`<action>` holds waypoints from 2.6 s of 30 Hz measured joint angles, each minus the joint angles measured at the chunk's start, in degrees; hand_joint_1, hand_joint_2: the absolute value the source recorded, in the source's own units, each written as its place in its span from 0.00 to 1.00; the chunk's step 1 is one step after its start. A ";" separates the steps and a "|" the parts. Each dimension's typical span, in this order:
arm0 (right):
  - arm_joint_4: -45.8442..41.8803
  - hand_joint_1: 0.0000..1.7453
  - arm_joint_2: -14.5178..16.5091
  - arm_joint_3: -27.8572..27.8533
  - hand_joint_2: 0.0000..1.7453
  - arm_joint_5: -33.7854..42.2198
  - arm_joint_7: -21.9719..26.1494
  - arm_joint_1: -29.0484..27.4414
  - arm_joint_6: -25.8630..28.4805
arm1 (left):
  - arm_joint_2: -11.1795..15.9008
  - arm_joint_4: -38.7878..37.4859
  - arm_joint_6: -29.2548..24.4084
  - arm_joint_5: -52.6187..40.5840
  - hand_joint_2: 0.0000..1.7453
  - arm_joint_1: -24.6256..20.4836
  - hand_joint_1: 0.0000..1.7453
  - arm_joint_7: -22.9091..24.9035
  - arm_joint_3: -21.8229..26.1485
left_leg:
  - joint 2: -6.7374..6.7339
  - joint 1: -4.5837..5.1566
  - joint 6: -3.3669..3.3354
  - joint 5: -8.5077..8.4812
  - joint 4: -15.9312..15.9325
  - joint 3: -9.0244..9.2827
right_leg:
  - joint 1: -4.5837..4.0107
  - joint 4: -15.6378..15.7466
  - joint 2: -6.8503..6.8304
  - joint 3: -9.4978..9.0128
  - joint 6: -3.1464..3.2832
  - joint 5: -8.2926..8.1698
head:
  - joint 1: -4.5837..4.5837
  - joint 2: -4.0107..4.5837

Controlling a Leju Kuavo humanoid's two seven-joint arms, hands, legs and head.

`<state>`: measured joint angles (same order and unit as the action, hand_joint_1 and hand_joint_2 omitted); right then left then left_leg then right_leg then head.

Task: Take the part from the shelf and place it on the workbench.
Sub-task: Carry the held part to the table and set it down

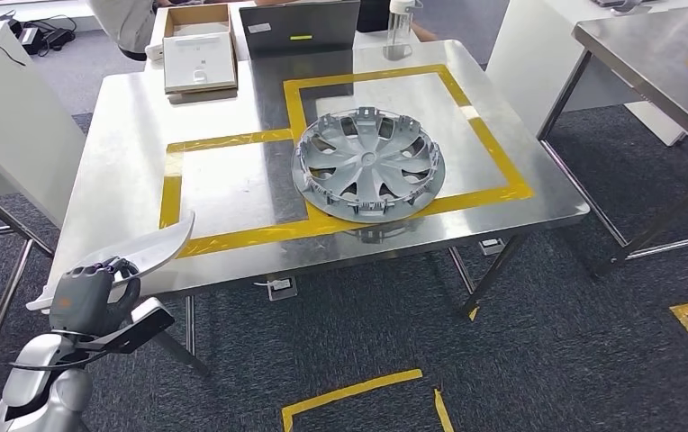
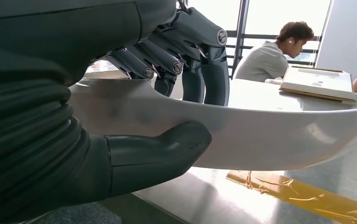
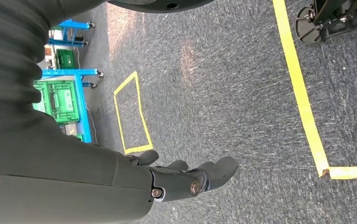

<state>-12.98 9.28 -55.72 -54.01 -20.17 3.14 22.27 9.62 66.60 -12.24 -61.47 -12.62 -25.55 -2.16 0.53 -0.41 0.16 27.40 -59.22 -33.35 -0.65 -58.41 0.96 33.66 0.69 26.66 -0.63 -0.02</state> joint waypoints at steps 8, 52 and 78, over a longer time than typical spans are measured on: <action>0.00 0.00 0.13 -0.37 1.00 0.19 0.00 -0.01 0.09 | 0.09 0.84 0.19 -0.37 1.00 -0.10 0.91 -0.18 0.00 | -0.03 0.00 0.01 -0.01 0.00 0.08 | 0.00 0.00 0.00 -0.04 -0.01 -0.01 | 0.00 0.01; 0.00 0.00 0.06 0.63 1.00 -7.94 -0.02 0.32 -2.86 | 9.89 -21.22 -8.61 17.77 1.00 -12.98 0.91 -14.57 5.96 | -0.01 -0.07 0.26 -0.10 0.01 0.17 | -0.06 -0.12 0.01 -0.04 0.12 -0.02 | 0.00 0.01; 0.00 0.00 0.03 0.75 1.00 -8.34 -0.02 0.48 -2.72 | -4.34 -28.20 -7.71 3.63 1.00 -22.71 0.91 -7.20 -12.09 | -0.11 -0.03 0.26 -0.09 0.00 0.24 | -0.07 -0.13 0.06 -0.07 0.07 -0.06 | 0.00 0.01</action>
<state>-12.98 9.31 -54.97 -62.36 -20.20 3.62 19.56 5.27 38.41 -19.95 -57.84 -35.33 -32.75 -14.25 0.42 -0.44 0.42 27.31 -59.22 -33.11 -0.72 -58.54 1.02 33.58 0.76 26.60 -0.63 -0.02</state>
